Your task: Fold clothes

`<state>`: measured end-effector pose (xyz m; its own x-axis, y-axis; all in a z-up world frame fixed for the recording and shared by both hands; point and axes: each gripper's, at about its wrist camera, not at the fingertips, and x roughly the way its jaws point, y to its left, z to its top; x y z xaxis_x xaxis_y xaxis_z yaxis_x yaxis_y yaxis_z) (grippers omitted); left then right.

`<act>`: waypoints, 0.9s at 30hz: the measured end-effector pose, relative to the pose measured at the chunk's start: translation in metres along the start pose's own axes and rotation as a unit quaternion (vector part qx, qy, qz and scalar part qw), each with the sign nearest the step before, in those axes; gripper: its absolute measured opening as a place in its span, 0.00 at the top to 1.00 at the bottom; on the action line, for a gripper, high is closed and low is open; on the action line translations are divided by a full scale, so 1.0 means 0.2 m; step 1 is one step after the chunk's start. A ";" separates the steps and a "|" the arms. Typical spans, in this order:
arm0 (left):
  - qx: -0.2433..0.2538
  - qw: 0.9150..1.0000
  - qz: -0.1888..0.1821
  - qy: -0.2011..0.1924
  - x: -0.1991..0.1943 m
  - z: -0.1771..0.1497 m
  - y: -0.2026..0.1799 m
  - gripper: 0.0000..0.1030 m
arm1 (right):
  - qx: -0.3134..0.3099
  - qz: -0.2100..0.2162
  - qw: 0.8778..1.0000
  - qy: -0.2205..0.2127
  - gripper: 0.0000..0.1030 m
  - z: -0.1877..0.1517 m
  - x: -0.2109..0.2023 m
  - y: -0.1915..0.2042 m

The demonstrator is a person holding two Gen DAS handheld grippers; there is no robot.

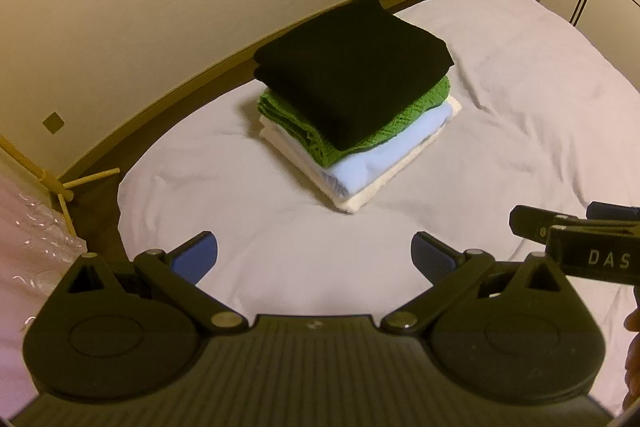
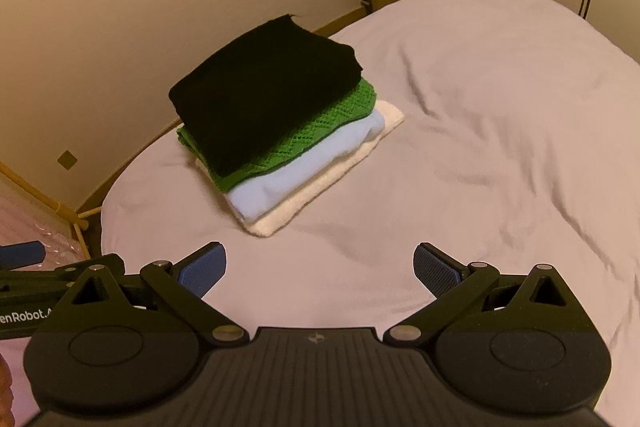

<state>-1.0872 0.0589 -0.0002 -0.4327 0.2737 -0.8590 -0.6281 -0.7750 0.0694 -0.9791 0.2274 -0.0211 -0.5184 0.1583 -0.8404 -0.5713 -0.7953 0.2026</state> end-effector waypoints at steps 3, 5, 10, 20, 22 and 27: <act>0.003 1.000 0.000 0.000 0.03 0.02 -0.01 0.01 | -0.002 -0.001 1.000 0.003 0.00 0.02 0.02 0.00; 0.008 1.000 0.003 0.001 0.05 0.04 -0.02 0.01 | -0.002 -0.001 1.000 0.005 0.00 0.04 0.03 -0.01; 0.009 1.000 0.005 0.001 0.10 0.07 -0.03 0.01 | -0.001 -0.002 1.000 0.009 0.00 0.06 0.06 -0.02; 0.011 1.000 0.004 0.007 0.18 0.12 -0.04 0.01 | 0.001 -0.008 1.000 0.012 0.00 0.09 0.08 -0.03; 0.011 1.000 0.003 0.007 0.18 0.12 -0.04 0.01 | 0.001 -0.008 1.000 0.010 0.00 0.10 0.08 -0.03; 0.018 1.000 0.004 -0.003 0.18 0.12 -0.04 0.01 | 0.000 -0.009 1.000 0.005 0.00 0.10 0.06 -0.02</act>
<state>-1.1129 0.0885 -0.0188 -0.4413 0.2721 -0.8551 -0.6479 -0.7560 0.0938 -0.9954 0.2441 -0.0218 -0.5015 0.1658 -0.8491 -0.5806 -0.7921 0.1882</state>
